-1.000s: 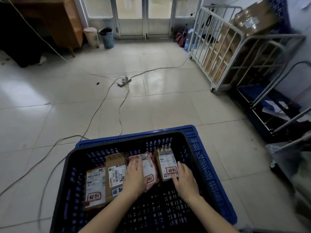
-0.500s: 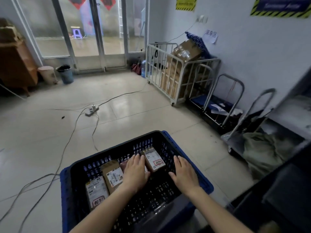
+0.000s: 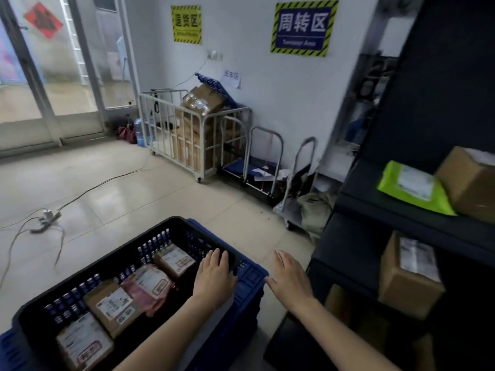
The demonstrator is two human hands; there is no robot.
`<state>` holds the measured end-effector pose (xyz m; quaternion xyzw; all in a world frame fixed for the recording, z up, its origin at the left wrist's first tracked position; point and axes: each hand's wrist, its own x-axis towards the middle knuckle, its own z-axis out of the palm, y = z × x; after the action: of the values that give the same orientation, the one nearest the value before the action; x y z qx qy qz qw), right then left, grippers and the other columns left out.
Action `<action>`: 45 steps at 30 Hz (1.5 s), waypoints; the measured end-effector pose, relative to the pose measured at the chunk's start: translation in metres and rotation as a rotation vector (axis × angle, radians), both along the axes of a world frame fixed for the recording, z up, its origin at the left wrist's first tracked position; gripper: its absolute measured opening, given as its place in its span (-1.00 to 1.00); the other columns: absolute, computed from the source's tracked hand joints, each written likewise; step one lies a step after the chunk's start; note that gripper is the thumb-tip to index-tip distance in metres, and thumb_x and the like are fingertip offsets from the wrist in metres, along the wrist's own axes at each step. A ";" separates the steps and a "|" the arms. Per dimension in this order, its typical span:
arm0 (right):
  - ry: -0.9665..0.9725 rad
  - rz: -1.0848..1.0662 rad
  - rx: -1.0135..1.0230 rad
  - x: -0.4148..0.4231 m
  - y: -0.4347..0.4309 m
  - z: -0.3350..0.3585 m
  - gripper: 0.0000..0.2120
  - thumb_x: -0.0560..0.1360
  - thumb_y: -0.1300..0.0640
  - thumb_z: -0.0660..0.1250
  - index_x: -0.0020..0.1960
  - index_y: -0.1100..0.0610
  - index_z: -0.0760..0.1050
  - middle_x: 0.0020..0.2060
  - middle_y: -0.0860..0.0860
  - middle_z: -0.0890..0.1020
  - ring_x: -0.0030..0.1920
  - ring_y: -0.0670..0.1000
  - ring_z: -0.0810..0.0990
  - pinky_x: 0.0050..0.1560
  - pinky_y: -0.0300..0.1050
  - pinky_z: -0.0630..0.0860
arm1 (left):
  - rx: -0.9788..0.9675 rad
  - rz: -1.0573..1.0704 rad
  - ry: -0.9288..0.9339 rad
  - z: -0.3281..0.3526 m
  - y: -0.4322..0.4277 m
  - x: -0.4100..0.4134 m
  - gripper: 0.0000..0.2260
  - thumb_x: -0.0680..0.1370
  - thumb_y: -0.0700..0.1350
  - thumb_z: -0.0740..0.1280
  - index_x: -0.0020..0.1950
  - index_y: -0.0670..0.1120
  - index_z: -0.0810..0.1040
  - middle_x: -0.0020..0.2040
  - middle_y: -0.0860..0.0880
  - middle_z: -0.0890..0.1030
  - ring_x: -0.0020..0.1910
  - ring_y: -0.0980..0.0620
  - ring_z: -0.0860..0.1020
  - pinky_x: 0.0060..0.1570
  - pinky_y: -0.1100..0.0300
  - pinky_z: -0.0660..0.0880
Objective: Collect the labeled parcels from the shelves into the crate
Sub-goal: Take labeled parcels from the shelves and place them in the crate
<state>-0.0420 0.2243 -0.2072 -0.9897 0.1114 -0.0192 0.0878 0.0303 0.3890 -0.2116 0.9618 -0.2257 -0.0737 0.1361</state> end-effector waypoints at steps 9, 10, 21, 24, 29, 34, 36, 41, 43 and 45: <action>-0.028 -0.271 0.006 -0.136 -0.082 0.025 -0.37 0.58 -0.07 0.12 0.52 0.13 -0.07 0.51 0.06 0.05 0.51 0.04 0.01 0.48 -0.08 0.00 | -0.007 -0.240 -0.027 0.021 -0.102 -0.099 -0.39 0.61 0.09 0.11 0.54 -0.11 -0.07 0.56 -0.10 -0.05 0.54 -0.09 -0.10 0.51 0.03 -0.06; -0.029 -0.296 0.002 -0.154 -0.091 0.027 -0.37 0.59 -0.07 0.12 0.52 0.13 -0.07 0.51 0.06 0.05 0.51 0.05 0.01 0.48 -0.08 0.00 | -0.014 -0.263 -0.032 0.023 -0.113 -0.113 -0.39 0.61 0.09 0.11 0.54 -0.10 -0.06 0.56 -0.10 -0.05 0.54 -0.09 -0.10 0.51 0.03 -0.05; -0.061 -0.511 -0.016 -0.348 -0.162 0.037 -0.37 0.58 -0.08 0.11 0.52 0.13 -0.06 0.51 0.08 0.07 0.50 0.06 0.04 0.48 -0.09 0.03 | -0.053 -0.478 -0.069 0.039 -0.206 -0.272 -0.42 0.60 0.02 0.13 0.54 -0.10 -0.04 0.56 -0.08 -0.02 0.54 -0.08 -0.09 0.51 0.05 -0.05; -0.044 -0.545 -0.034 -0.396 -0.174 0.033 -0.37 0.58 -0.08 0.11 0.52 0.15 -0.06 0.51 0.10 0.07 0.49 0.06 0.05 0.47 -0.10 0.02 | -0.049 -0.501 -0.100 0.033 -0.223 -0.309 -0.40 0.59 0.05 0.15 0.54 -0.10 -0.02 0.55 -0.08 0.01 0.54 -0.09 -0.06 0.51 0.05 -0.03; -0.038 -0.632 -0.021 -0.468 -0.196 0.030 -0.38 0.59 -0.07 0.10 0.52 0.14 -0.06 0.51 0.08 0.07 0.49 0.05 0.05 0.48 -0.10 0.01 | -0.052 -0.583 -0.096 0.032 -0.250 -0.364 -0.41 0.60 0.07 0.13 0.54 -0.10 0.00 0.55 -0.09 0.02 0.54 -0.08 -0.05 0.51 0.05 -0.04; -0.031 -0.720 -0.023 -0.524 -0.213 0.026 -0.38 0.58 -0.08 0.11 0.51 0.15 -0.04 0.50 0.08 0.10 0.49 0.04 0.08 0.47 -0.11 0.04 | -0.043 -0.629 -0.082 0.029 -0.279 -0.397 -0.40 0.59 0.09 0.14 0.54 -0.10 0.02 0.55 -0.09 0.04 0.54 -0.08 -0.04 0.52 0.05 -0.04; -0.033 -0.751 -0.032 -0.542 -0.220 0.025 -0.38 0.58 -0.07 0.11 0.51 0.16 -0.03 0.49 0.08 0.12 0.48 0.04 0.10 0.46 -0.12 0.06 | -0.038 -0.654 -0.082 0.029 -0.291 -0.408 -0.40 0.59 0.10 0.14 0.53 -0.10 0.02 0.55 -0.09 0.04 0.54 -0.07 -0.04 0.52 0.04 -0.03; -0.007 -0.811 -0.012 -0.573 -0.237 0.022 -0.38 0.59 -0.08 0.09 0.51 0.16 -0.06 0.49 0.07 0.10 0.48 0.04 0.10 0.45 -0.12 0.07 | -0.033 -0.706 -0.098 0.028 -0.327 -0.426 -0.41 0.60 0.08 0.15 0.53 -0.12 0.03 0.55 -0.10 0.07 0.54 -0.08 -0.01 0.51 0.07 -0.02; 0.001 -0.841 -0.013 -0.583 -0.247 0.020 -0.38 0.59 -0.09 0.07 0.52 0.15 -0.06 0.50 0.06 0.09 0.48 0.03 0.10 0.44 -0.12 0.08 | -0.044 -0.722 -0.094 0.025 -0.344 -0.433 -0.40 0.59 0.08 0.16 0.53 -0.13 0.03 0.54 -0.10 0.08 0.54 -0.08 0.00 0.51 0.08 -0.01; 0.003 -0.864 -0.016 -0.589 -0.260 0.020 -0.39 0.59 -0.10 0.06 0.52 0.14 -0.06 0.50 0.05 0.08 0.48 0.03 0.10 0.44 -0.13 0.07 | -0.058 -0.738 -0.084 0.023 -0.362 -0.438 -0.40 0.59 0.08 0.16 0.53 -0.13 0.04 0.54 -0.10 0.09 0.53 -0.07 0.01 0.51 0.09 -0.01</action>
<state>-0.6312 -0.0352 -0.1870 -0.8528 0.5155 -0.0536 0.0641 -0.4082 0.0268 -0.1887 0.8137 -0.5646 -0.0721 0.1180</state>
